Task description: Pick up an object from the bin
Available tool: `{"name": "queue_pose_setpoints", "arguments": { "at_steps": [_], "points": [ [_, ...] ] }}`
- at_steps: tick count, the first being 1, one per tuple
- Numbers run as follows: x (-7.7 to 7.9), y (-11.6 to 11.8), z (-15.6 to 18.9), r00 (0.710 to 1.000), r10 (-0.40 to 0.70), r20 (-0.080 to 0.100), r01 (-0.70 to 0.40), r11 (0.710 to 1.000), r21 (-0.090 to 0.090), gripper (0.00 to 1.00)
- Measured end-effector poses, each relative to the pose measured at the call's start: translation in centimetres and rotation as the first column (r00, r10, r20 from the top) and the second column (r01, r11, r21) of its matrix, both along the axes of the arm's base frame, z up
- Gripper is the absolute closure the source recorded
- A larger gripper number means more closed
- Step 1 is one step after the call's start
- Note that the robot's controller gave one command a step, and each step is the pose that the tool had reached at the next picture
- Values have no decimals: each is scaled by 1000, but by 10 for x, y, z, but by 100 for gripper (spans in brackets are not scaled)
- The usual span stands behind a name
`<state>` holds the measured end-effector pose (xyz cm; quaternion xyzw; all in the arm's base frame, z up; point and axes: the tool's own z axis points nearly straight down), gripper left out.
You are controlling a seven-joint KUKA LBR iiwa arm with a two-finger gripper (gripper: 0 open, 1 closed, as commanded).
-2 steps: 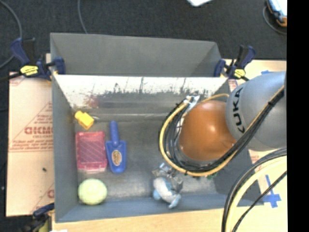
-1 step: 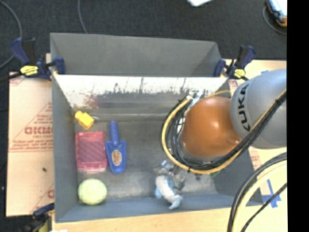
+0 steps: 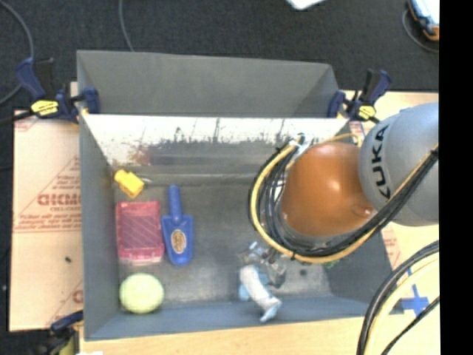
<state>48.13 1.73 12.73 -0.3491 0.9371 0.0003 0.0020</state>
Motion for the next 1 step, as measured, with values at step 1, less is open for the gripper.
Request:
{"name": "queue_pose_setpoints", "arguments": {
  "at_steps": [1],
  "points": [
    [-1, 0, 14, 1000, -1, -6, 1, 1000, 0, 100]
  ]
}}
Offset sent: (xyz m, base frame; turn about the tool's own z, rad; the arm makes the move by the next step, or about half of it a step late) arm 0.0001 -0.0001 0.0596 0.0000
